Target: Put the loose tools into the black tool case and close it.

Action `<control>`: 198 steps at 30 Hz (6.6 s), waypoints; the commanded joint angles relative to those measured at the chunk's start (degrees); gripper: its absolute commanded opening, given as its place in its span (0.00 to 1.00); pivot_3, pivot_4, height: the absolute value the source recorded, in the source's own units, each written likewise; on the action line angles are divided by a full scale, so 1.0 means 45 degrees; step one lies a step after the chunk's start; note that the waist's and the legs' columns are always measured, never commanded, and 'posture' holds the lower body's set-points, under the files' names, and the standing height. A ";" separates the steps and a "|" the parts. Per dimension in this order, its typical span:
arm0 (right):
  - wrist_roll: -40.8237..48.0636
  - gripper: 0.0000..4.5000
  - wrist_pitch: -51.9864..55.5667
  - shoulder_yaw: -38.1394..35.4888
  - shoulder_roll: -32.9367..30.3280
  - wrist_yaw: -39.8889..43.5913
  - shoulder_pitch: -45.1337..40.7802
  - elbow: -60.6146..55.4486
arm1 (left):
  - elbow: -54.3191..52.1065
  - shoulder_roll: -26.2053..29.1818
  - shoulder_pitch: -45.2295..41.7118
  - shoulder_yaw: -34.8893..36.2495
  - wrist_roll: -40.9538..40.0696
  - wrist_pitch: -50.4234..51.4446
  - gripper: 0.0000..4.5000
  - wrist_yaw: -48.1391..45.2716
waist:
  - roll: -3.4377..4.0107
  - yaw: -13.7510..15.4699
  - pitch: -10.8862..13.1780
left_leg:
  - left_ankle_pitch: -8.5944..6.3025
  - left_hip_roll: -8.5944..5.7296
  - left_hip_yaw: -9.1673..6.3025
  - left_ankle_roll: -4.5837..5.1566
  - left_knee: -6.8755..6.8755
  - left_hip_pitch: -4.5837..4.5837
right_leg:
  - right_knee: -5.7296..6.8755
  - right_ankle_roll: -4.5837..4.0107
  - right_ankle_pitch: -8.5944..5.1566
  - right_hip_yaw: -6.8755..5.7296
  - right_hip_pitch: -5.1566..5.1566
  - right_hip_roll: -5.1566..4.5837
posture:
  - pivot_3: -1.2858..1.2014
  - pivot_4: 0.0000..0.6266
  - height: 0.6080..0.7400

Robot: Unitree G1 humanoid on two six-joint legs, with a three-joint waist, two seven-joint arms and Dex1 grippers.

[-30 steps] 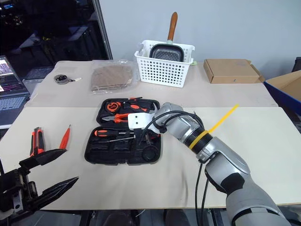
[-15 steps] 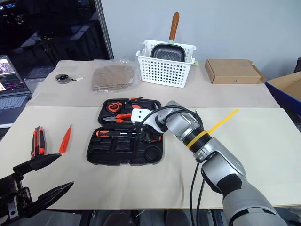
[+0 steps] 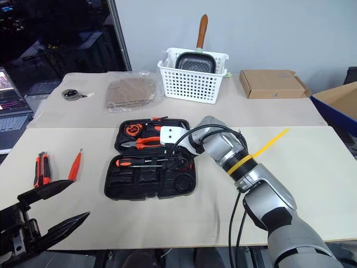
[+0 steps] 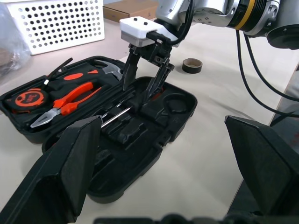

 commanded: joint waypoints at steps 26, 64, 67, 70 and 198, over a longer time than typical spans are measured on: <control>0.1285 0.01 -0.0638 -0.3023 0.1341 -0.5956 0.5725 -0.4311 | 0.1338 -0.0114 0.0094 -0.0417 0.1183 -0.0914 1.00 -0.1645 | -0.0002 -0.0219 0.0000 | 0.0007 -0.0002 0.0011 -0.0010 0.0001 0.0017 | 0.0010 0.0001 -0.0002 0.0033 0.0004 0.0010 | 0.52 0.24 1.00; 0.7058 0.76 -0.0450 -0.5212 -0.0265 -0.2203 0.6832 -0.8747 | 0.2478 -0.0045 -0.2850 -0.1930 0.1047 0.4714 1.00 0.7853 | -0.0098 -0.0118 -0.0053 | -0.0044 0.0042 -0.0015 -0.0014 -0.0020 0.0168 | 0.0001 -0.0021 -0.0057 0.0012 0.0154 0.0006 | 0.52 0.24 1.00; 0.7822 0.97 -0.0020 -0.5493 -0.0540 -0.2081 0.6619 -0.9256 | 0.3146 0.0346 -0.4117 -0.1909 0.0483 0.6069 1.00 0.9334 | -0.0100 -0.0089 -0.0045 | -0.0044 0.0047 -0.0021 -0.0016 -0.0019 0.0170 | 0.0010 -0.0023 -0.0057 0.0005 0.0154 0.0004 | 0.52 0.24 1.00; 0.8667 1.00 0.0342 -0.5919 -0.0620 -0.2167 0.6072 -0.9439 | 0.3881 0.0941 -0.5540 -0.1930 0.0162 0.7931 1.00 1.1216 | -0.0110 -0.0068 -0.0036 | -0.0043 0.0046 -0.0022 -0.0019 -0.0017 0.0174 | 0.0008 -0.0026 -0.0054 0.0001 0.0162 -0.0007 | 0.52 0.24 1.00; 0.7838 1.00 -0.1249 -0.7852 -0.5036 -0.3275 1.1378 -1.1424 | 0.7011 0.0341 -1.3113 -1.0755 0.8780 0.2759 0.11 -0.1102 | -0.0025 0.0216 0.0031 | -0.0135 -0.0032 -0.0019 0.0054 0.0132 0.0141 | 0.0122 0.0108 -0.0120 0.0070 0.0173 -0.0004 | 0.52 0.24 1.00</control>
